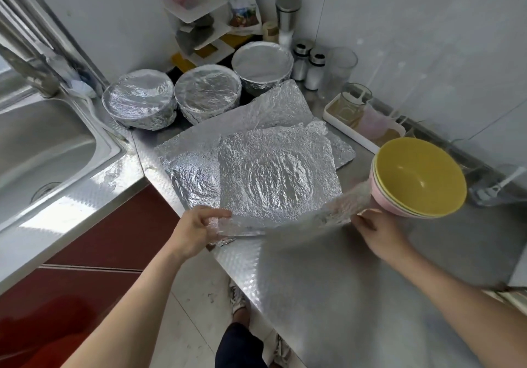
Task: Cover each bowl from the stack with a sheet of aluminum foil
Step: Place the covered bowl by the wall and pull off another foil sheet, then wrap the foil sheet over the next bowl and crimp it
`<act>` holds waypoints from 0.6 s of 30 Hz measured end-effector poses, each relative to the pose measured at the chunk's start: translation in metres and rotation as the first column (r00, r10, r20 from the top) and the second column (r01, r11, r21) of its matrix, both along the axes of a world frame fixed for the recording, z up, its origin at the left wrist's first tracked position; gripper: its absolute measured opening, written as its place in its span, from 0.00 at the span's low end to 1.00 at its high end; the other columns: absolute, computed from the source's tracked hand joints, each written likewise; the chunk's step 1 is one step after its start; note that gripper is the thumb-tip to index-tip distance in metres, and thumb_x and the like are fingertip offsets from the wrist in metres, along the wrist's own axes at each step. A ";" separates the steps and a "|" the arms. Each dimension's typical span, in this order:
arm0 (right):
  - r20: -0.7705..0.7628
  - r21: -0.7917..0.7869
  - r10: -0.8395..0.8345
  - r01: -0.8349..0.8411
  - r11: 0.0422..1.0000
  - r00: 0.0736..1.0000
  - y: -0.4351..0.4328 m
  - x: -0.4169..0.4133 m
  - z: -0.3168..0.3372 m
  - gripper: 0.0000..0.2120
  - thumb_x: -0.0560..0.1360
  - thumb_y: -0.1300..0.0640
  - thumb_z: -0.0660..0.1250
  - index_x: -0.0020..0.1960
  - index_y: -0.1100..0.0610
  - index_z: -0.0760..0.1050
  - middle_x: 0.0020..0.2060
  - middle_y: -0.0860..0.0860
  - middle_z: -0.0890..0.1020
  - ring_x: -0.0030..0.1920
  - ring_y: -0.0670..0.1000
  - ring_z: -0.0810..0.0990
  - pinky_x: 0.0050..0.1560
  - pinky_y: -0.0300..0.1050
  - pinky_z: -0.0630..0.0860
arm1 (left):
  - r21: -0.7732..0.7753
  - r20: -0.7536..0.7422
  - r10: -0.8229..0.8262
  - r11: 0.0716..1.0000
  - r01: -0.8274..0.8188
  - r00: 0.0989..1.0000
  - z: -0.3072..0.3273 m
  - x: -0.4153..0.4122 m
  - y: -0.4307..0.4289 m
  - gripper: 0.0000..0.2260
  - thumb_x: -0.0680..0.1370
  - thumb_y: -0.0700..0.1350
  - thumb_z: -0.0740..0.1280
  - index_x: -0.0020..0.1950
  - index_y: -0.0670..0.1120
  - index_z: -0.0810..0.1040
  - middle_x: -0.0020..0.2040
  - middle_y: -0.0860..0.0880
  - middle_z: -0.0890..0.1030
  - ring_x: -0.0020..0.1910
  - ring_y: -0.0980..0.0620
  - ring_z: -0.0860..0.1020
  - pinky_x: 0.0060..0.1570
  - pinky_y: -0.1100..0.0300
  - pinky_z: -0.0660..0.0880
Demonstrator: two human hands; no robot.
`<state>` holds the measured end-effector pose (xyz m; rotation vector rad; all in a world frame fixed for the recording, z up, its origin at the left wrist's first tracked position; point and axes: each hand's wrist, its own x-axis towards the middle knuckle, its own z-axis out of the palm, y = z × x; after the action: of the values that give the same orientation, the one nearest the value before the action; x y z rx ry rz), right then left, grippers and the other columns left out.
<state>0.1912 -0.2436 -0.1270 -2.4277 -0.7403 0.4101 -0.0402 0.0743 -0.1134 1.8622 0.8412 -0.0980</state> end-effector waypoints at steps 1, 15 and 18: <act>0.011 0.010 -0.009 0.009 1.000 1.000 0.004 -0.001 0.002 0.22 0.77 0.58 0.66 0.28 0.52 0.61 0.25 0.48 0.65 0.29 0.50 0.65 0.31 0.41 0.59 | 0.027 0.005 -0.009 1.000 0.009 1.000 0.002 0.002 -0.002 0.17 0.63 0.44 0.81 0.49 0.56 0.86 0.53 0.48 0.77 0.48 0.47 0.77 0.49 0.53 0.80; -0.130 -0.019 -0.158 0.157 0.987 0.979 0.026 0.003 0.003 0.19 0.78 0.58 0.64 0.30 0.58 0.66 0.24 0.50 0.68 0.29 0.52 0.66 0.33 0.47 0.60 | 0.005 0.001 0.148 0.989 -0.148 0.989 0.004 0.010 -0.011 0.10 0.71 0.42 0.77 0.37 0.57 0.84 0.34 0.58 0.84 0.35 0.61 0.80 0.43 0.60 0.78; -0.107 -0.088 -0.142 0.132 0.987 0.984 0.034 0.005 0.003 0.19 0.78 0.58 0.64 0.30 0.55 0.65 0.24 0.50 0.69 0.30 0.54 0.68 0.33 0.48 0.60 | 0.046 -0.067 0.166 0.986 -0.163 0.984 -0.001 0.011 -0.012 0.09 0.70 0.44 0.78 0.36 0.57 0.83 0.33 0.56 0.84 0.33 0.58 0.79 0.34 0.67 0.74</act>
<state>0.1965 -0.2096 -0.1237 -2.4889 -0.5132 0.5270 -0.0295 0.0626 -0.1140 1.8278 1.0501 -0.0440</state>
